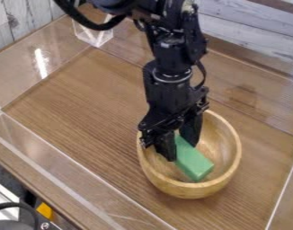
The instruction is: Remove the green block from inside the brown bowl and put it on the table
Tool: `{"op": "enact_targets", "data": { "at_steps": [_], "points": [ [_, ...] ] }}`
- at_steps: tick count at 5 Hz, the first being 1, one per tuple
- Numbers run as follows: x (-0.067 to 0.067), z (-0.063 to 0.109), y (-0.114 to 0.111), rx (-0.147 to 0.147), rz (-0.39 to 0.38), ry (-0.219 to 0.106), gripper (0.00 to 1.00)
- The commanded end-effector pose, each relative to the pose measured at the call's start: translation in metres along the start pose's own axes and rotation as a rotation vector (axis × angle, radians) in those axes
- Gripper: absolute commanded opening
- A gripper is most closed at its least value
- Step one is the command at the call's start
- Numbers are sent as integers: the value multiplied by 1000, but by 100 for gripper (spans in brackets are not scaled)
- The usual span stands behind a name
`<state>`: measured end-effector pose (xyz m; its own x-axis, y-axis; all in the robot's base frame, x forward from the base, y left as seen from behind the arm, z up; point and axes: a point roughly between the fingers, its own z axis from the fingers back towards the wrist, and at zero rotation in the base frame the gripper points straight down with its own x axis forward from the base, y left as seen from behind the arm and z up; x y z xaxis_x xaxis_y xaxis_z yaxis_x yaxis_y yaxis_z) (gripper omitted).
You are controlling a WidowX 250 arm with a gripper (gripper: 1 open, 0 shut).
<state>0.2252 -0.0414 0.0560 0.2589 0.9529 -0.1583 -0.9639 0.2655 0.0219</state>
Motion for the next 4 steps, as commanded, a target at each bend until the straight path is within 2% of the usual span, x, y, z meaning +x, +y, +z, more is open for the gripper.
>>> {"op": "enact_targets", "data": {
  "at_steps": [1,4],
  "points": [
    [-1,13,-6,-48,-14,-16,0],
    [-1,17,-4,-44,-8,-25,0]
  ]
}}
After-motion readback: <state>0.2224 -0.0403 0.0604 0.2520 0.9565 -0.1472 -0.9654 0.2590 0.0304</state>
